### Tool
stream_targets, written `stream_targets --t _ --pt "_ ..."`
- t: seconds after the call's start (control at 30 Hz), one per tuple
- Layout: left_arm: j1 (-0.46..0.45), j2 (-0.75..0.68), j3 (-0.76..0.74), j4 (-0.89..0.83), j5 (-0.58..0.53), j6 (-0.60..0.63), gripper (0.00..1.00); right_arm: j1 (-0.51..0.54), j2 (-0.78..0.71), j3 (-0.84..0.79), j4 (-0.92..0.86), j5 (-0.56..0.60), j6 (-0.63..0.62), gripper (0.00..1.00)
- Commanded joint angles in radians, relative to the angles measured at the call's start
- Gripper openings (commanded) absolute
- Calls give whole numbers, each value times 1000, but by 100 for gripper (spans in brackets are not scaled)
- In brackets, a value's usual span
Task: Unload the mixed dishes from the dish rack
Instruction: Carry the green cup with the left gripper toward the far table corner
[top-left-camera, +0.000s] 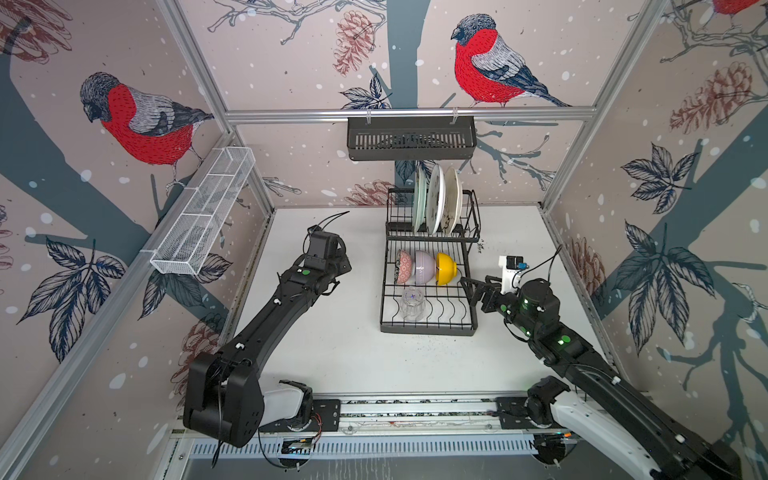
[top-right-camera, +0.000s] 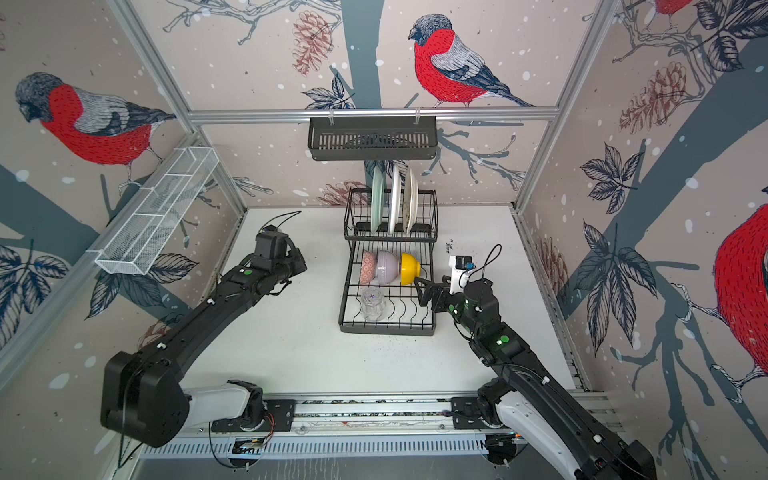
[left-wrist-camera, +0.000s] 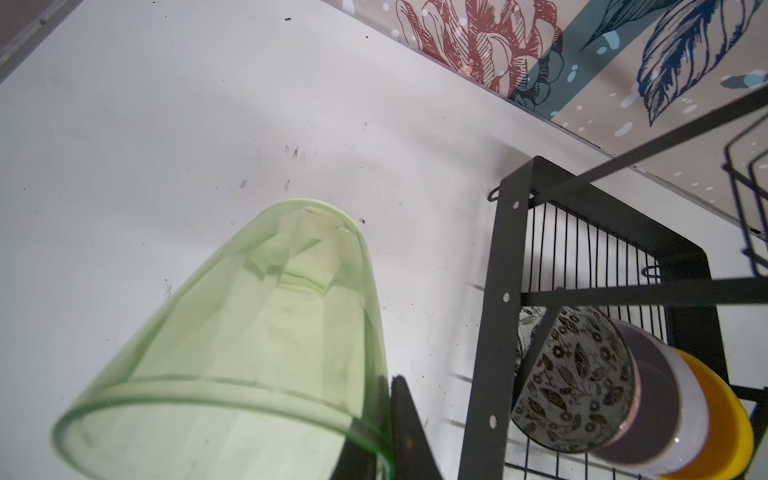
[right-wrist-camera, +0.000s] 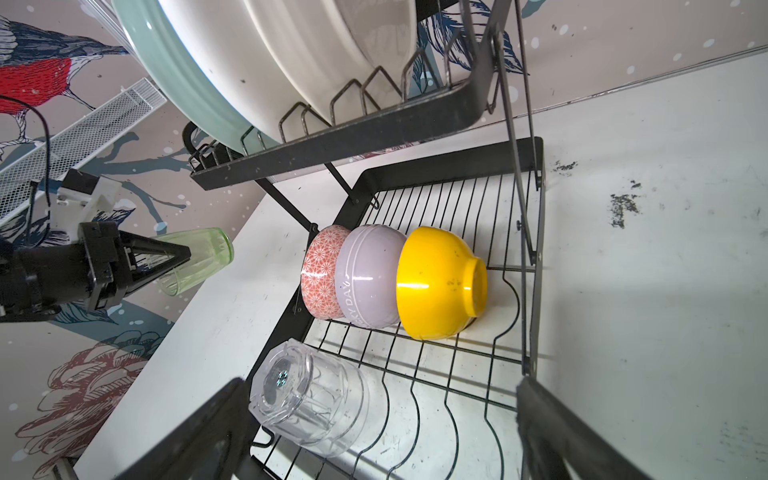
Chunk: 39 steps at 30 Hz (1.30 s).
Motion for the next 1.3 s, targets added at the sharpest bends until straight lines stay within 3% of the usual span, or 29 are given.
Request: stream_targets --t 0.0,0.13,0.27,0.7,1.27 --pt "41 40 45 13 11 40 0 -2 -16 -23 23 28 2 100" --pt "101 108 104 -5 76 42 0 -7 -26 -39 18 52 -4 100" --pt "109 209 227 -94 28 73 0 -19 -22 -48 16 59 -16 100" --pt "144 642 786 -492 -19 178 0 -54 5 -36 -52 -51 -43 100" --pt "230 863 925 -636 35 248 0 -88 -20 -26 -141 -39 -66 100"
